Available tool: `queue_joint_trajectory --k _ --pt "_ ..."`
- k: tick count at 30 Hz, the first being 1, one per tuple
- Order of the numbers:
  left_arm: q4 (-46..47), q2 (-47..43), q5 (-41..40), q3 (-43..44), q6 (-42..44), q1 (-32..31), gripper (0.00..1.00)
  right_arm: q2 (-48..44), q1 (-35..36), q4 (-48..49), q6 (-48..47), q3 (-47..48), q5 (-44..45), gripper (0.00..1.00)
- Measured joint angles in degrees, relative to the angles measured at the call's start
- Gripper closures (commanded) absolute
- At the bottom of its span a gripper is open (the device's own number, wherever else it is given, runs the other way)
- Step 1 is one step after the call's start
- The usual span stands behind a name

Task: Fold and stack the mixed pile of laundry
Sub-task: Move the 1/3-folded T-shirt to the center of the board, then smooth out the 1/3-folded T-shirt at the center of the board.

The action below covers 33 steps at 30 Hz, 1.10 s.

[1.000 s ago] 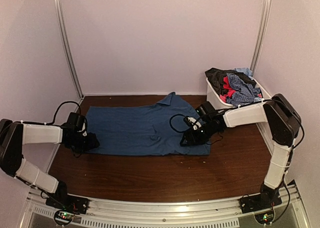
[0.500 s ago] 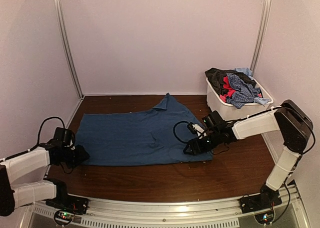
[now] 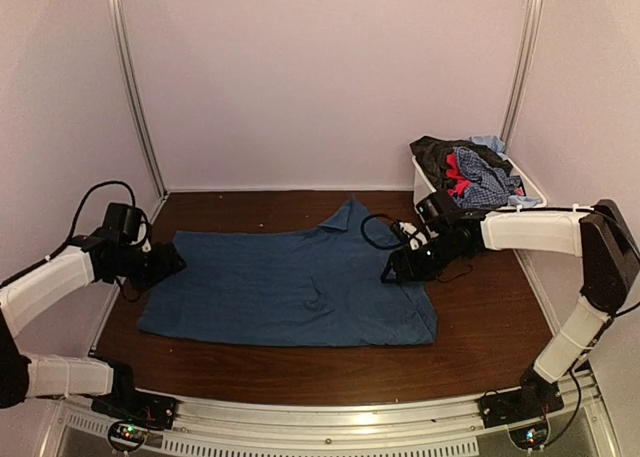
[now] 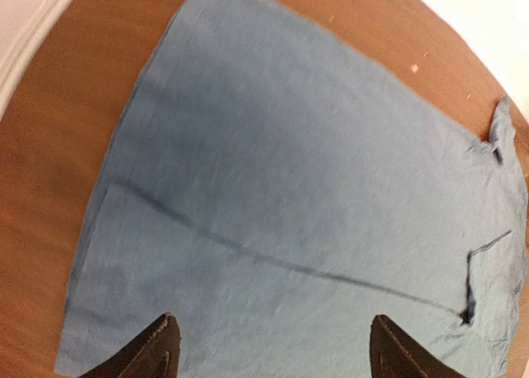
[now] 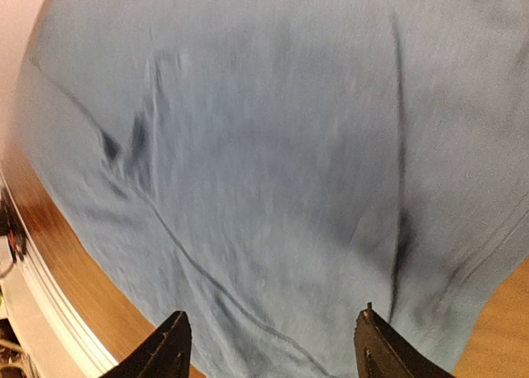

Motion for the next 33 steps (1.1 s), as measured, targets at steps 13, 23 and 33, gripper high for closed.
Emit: queue_joint_trajectory --k 13,23,33 --pt "13.55 31.63 8.57 24.13 6.38 1.46 0.28 27.71 -4.17 1.75 -1.07 40.19 -1.6 0.45" --pt "15.93 34.53 10.54 26.43 7.45 1.46 0.28 45.62 -4.94 0.42 1.68 58.18 -2.47 0.49" --pt "17.05 34.67 9.2 26.82 7.43 1.51 0.28 53.35 -5.42 0.66 4.79 65.13 -3.13 0.55"
